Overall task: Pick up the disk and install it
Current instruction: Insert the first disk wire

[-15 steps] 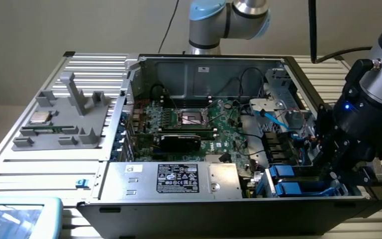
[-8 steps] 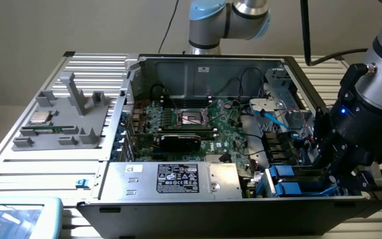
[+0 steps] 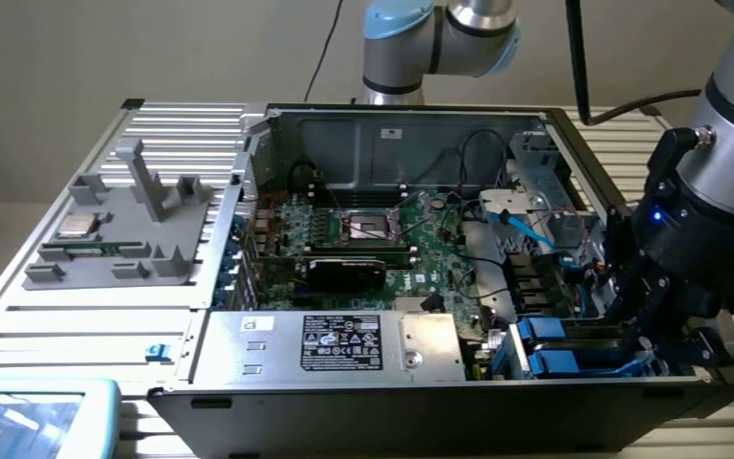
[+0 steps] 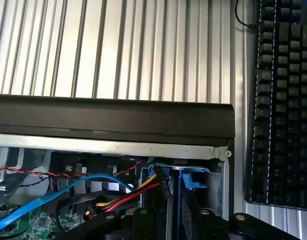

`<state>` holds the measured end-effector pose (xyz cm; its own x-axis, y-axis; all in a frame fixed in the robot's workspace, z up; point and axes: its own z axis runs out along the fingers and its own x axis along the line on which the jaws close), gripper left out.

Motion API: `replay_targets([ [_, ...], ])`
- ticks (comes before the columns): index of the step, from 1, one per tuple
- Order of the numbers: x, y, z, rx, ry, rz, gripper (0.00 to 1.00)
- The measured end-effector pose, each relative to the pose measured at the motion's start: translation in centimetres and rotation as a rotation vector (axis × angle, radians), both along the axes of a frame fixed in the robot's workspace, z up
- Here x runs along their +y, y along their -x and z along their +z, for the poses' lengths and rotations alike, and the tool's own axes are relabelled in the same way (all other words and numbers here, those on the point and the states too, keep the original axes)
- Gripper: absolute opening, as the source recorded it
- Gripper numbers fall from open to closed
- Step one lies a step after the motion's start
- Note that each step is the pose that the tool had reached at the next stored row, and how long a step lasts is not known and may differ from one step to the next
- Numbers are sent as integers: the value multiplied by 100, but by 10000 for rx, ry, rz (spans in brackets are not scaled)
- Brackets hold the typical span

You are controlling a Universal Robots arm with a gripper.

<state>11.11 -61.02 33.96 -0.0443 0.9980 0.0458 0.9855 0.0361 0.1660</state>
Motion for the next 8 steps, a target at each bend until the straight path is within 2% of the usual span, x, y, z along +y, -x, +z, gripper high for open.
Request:
replay_targets([
  [3, 0, 32, 0, -215, 1, 17, 34],
  [4, -1, 37, 0, -260, 0, 23, 34],
  [8, -1, 44, 1, -349, 7, 42, 34],
])
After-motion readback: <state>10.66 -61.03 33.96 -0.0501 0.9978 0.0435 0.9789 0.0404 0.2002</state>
